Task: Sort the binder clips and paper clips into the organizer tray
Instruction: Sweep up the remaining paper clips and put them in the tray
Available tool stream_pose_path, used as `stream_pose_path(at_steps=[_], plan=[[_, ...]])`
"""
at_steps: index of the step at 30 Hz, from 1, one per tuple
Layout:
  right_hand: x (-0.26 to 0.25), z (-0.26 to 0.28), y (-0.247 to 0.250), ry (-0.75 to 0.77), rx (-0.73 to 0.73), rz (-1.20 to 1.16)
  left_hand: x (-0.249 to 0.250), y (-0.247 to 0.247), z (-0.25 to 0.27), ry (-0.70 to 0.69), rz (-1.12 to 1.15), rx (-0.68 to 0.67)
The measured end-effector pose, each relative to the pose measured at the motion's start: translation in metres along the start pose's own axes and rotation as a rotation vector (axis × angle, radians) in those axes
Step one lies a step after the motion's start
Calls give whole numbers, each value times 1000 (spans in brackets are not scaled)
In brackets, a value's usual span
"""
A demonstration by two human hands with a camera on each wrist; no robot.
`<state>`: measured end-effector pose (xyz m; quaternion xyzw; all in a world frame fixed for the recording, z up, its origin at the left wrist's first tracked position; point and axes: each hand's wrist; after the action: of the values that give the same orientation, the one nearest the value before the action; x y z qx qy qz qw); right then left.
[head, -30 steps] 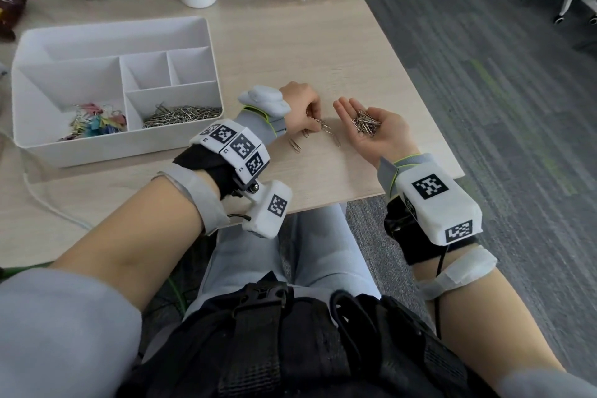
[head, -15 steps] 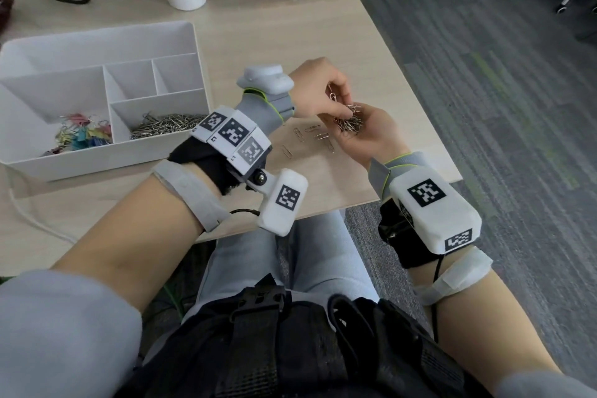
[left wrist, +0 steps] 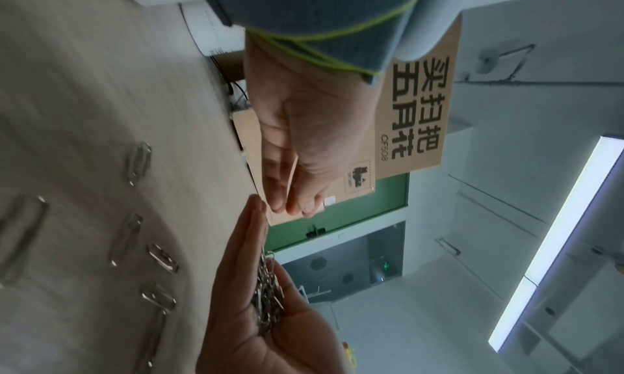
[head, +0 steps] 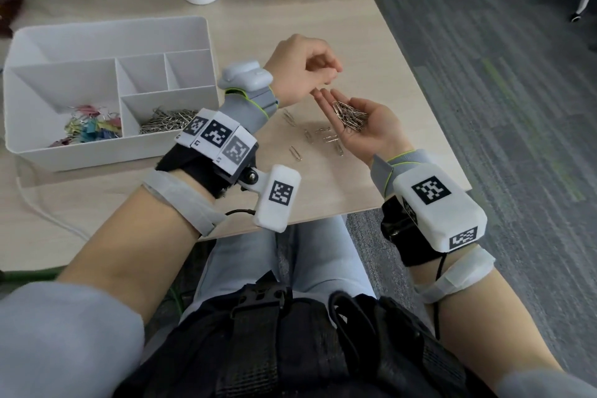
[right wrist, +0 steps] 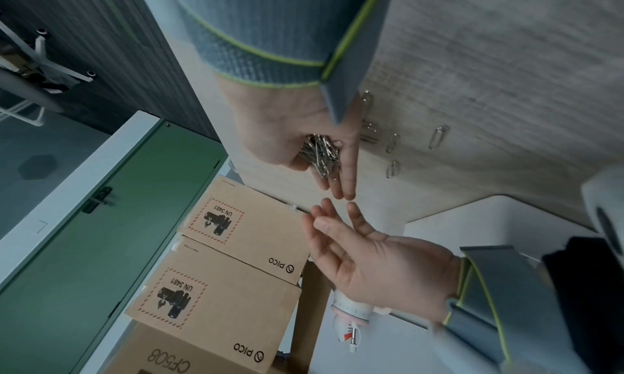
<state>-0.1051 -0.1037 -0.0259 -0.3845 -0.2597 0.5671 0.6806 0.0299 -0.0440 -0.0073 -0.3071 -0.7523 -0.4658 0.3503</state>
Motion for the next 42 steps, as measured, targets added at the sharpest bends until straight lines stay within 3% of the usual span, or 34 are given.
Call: stream_pose_path(at_steps=[9, 18, 24, 36, 42], plan=[[57, -10, -44, -144, -37, 185, -27, 62, 53, 81, 52, 415], [111, -28, -74, -297, -101, 354, -45, 115, 110, 147, -173, 706], [127, -34, -85, -241, -42, 583, -54, 122, 128, 130, -217, 645], [126, -26, -95, -272, 5, 666, -55, 123, 131, 130, -139, 722], [121, -21, -97, -169, 0, 749, -52, 119, 130, 138, -194, 687]])
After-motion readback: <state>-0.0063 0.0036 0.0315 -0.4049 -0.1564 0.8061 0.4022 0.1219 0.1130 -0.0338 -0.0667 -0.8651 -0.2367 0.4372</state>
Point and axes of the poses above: each hand's wrist, its own z-axis away from the middle knuckle, its own y-axis out of the back of the hand, x = y × z, and after that the axes turned 11 degrees about -y, right-handed
